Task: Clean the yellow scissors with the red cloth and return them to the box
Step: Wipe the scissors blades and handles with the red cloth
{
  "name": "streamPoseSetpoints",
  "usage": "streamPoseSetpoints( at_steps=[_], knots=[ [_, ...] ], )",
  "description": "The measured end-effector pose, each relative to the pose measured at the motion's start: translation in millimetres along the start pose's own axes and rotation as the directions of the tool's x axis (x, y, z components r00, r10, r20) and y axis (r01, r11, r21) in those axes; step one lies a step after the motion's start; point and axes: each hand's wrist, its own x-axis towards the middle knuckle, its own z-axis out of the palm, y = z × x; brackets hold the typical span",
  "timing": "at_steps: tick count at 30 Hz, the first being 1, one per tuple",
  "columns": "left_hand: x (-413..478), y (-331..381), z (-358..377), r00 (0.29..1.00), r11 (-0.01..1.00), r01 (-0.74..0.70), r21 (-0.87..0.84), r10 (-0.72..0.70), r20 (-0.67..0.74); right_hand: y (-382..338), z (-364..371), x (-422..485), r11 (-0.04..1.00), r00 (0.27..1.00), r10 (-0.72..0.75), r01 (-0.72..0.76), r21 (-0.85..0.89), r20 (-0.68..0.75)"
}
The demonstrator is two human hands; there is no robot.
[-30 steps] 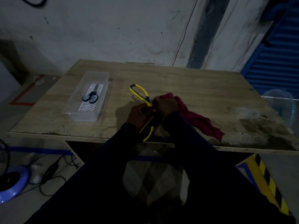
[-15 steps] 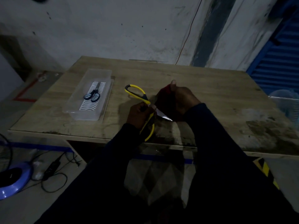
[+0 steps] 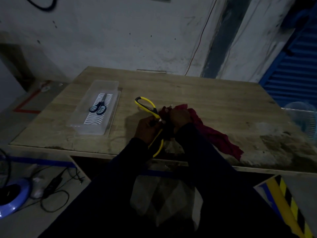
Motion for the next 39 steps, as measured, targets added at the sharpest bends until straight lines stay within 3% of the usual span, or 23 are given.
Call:
streamPoseSetpoints(
  at_steps=[1, 4, 8, 11, 13, 14, 15, 16, 20, 23, 31, 34, 36, 38, 39],
  knots=[
    [0.3, 0.9, -0.7, 1.0, 1.0, 0.003, 0.012, -0.003, -0.006, 0.9, 0.8, 2.5, 0.997, 0.997, -0.071, 0.071, -0.008, -0.016],
    [1.1, 3.2, 0.1, 1.0, 0.999, 0.007, 0.045, -0.006, -0.022, -5.2, -0.7, 3.3, 0.935, 0.997, 0.029, -0.05, 0.352, 0.066],
    [-6.3, 1.8, 1.0, 0.999, 0.998, 0.031, 0.056, -0.031, 0.011, -7.3, -39.4, 19.9, 0.897, 1.0, 0.028, -0.031, 0.442, 0.014],
    [-7.6, 2.1, 0.4, 0.999, 0.999, 0.04, 0.019, -0.04, 0.005, -9.0, -96.3, 39.7, 0.991, 0.983, -0.001, 0.025, 0.129, -0.182],
    [-4.1, 4.3, -0.4, 0.998, 0.998, 0.062, -0.009, -0.062, -0.024, -14.0, -113.1, 38.7, 0.991, 0.952, -0.076, 0.039, -0.128, -0.297],
    [-2.8, 4.5, 0.1, 0.998, 0.998, 0.064, -0.008, -0.065, -0.024, -13.3, -114.9, 40.6, 0.986, 0.951, -0.1, 0.055, -0.158, -0.293],
    [-2.1, 3.5, 1.8, 0.998, 0.998, 0.064, -0.017, -0.065, -0.022, -12.9, -113.7, 35.4, 0.988, 0.965, -0.075, 0.038, -0.149, -0.252],
    [-1.3, 1.7, 1.5, 0.997, 0.997, 0.068, -0.03, -0.068, -0.031, -12.9, -109.5, 32.1, 1.0, 0.986, -0.023, 0.022, -0.01, -0.163],
    [-2.6, 2.5, 0.2, 0.995, 0.996, 0.074, -0.046, -0.077, -0.07, 4.8, -54.9, 23.1, 0.997, 0.995, -0.077, 0.076, 0.015, 0.07],
    [-3.6, 7.6, 1.2, 0.996, 0.998, 0.054, -0.01, -0.055, -0.075, 8.4, -21.0, 3.7, 0.985, 0.976, 0.0, -0.037, 0.166, 0.217],
    [-7.1, 12.2, 3.3, 0.999, 0.998, 0.047, 0.038, -0.047, 0.0, 7.0, -18.9, 11.1, 0.95, 0.996, 0.05, -0.069, 0.304, 0.071],
    [-13.0, 15.8, 5.9, 0.998, 0.998, 0.06, 0.005, -0.06, 0.005, 5.5, -53.4, 36.9, 0.979, 0.992, 0.011, 0.015, 0.202, -0.126],
    [-9.9, 12.5, 2.8, 0.995, 0.995, 0.089, -0.044, -0.091, -0.039, 1.8, -72.9, 39.0, 0.984, 0.984, -0.006, 0.038, 0.173, -0.177],
    [-9.3, 13.7, 2.4, 0.991, 0.991, 0.117, -0.069, -0.121, -0.055, -5.4, -78.9, 28.2, 0.998, 0.982, -0.045, 0.038, -0.043, -0.184],
    [-10.6, 16.3, 3.5, 0.99, 0.99, 0.126, -0.067, -0.13, -0.061, -3.3, -78.9, 27.7, 0.997, 0.989, -0.064, 0.056, -0.061, -0.136]
  ],
)
